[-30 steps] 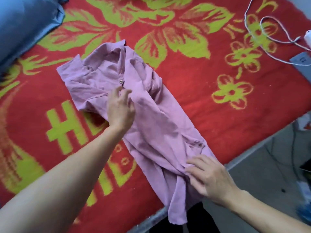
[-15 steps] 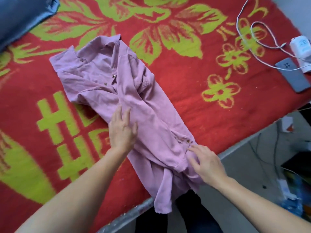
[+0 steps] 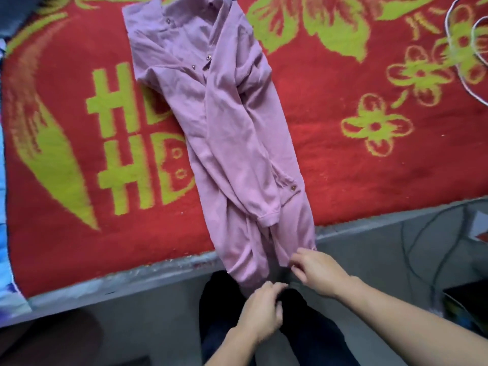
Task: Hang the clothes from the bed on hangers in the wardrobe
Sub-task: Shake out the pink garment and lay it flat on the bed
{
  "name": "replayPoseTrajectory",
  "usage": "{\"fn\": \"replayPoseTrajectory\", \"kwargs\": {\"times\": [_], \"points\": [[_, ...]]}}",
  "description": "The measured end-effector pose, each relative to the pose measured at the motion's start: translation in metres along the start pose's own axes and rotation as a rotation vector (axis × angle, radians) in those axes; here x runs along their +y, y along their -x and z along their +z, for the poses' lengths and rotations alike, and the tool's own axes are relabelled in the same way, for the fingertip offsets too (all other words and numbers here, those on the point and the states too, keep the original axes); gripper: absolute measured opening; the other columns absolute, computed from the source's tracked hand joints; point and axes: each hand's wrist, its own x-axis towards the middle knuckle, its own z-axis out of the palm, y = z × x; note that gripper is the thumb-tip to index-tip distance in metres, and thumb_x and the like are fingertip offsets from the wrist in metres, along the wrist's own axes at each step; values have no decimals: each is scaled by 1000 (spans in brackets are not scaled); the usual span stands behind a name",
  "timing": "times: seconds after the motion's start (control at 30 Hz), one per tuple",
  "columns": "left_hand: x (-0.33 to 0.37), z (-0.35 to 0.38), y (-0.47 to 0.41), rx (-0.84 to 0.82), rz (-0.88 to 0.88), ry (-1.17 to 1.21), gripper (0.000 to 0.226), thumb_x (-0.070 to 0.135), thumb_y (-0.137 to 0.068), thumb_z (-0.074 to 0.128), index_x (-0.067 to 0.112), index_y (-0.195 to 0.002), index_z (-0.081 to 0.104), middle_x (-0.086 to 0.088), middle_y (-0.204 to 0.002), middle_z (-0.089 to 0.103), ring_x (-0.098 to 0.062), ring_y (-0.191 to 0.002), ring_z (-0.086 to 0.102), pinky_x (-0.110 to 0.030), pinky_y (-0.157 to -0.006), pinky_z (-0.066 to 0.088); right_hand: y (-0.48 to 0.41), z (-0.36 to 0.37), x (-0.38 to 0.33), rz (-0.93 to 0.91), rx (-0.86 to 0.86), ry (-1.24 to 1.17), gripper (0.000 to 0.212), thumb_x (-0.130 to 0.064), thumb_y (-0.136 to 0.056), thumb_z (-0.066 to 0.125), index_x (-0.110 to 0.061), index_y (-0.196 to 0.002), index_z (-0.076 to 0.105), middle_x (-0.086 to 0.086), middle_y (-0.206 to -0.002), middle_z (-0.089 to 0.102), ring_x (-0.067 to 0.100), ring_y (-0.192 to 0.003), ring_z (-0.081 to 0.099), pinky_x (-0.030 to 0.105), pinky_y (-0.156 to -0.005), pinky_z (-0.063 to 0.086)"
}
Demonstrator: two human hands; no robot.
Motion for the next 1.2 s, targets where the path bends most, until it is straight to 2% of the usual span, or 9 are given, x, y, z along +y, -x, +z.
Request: {"fn": "replayPoseTrajectory", "kwargs": {"times": [0.1, 0.23, 0.37, 0.57, 0.77, 0.87, 1.0, 1.1, 1.2], "points": [[-1, -5, -3, 400, -246, 208, 33, 8, -82, 47, 17, -106, 67, -1, -105, 66, -21, -97, 63, -31, -85, 48, 10, -9, 31, 68, 87, -65, 17, -26, -92, 50, -23, -97, 66, 0, -102, 67, 25, -99, 60, 36, -74, 44], [-26, -41, -16, 865, -479, 325, 14, 10, -82, 66, 9, -95, 60, -8, -99, 57, -26, -89, 55, -29, -78, 38, -8, -31, 59, 202, 414, -200, 16, -33, -85, 65, -22, -96, 64, -2, -93, 65, 24, -89, 63, 38, -75, 48], [-37, -38, -38, 759, -615, 553, 31, 22, -71, 79, 12, -90, 58, -4, -80, 64, -22, -82, 55, -35, -77, 45, -25, -12, 36, 359, 380, -503, 42, -41, -71, 80, -19, -98, 55, -3, -81, 67, 21, -77, 60, 38, -71, 50], [-24, -24, -16, 564, -680, 1043, 28, 34, -55, 74, 9, -60, 63, -8, -61, 63, -21, -62, 58, -34, -59, 44, -2, 11, 17, 450, 210, -867, 26, -25, -78, 74, -8, -64, 60, 0, -63, 53, 16, -63, 46, 30, -55, 34], [34, -141, -9, 375, -458, 1506, 20, 14, -85, 60, 0, -92, 71, -20, -92, 70, -26, -74, 68, -33, -61, 57, -8, -117, -13, 345, 85, -1313, 25, -25, -82, 68, -6, -98, 74, 8, -90, 73, 21, -77, 66, 32, -70, 51], [60, -218, -47, 451, -245, 1675, 32, 26, -94, 52, 4, -113, 64, -16, -108, 67, -25, -91, 66, -34, -65, 60, -46, -192, -40, 231, 189, -1496, 20, -27, -92, 59, -12, -99, 69, 8, -93, 69, 21, -81, 63, 35, -68, 51], [70, -268, -89, 761, -138, 1211, 23, 37, -95, 51, 19, -83, 60, -1, -76, 58, -21, -74, 59, -30, -66, 47, -86, -236, -53, 119, 333, -1321, 42, -46, -91, 58, -18, -123, 57, 2, -108, 64, 21, -100, 64, 29, -65, 53], [42, -248, -102, 943, 16, 255, 37, 42, -82, 53, 15, -104, 67, -8, -109, 64, -27, -108, 58, -36, -91, 45, -95, -208, -33, -132, 693, -303, 57, -44, -80, 68, -22, -131, 55, -1, -128, 59, 18, -118, 54, 33, -88, 50], [2, -213, -110, 637, 246, -629, 92, 67, -66, 58, 19, -143, 41, -15, -151, 34, -32, -142, 29, -50, -109, 33, -102, -162, -15, -312, 526, 480, 105, -57, -57, 68, -14, -147, 35, 12, -155, 30, 30, -143, 30, 50, -105, 39]]}}
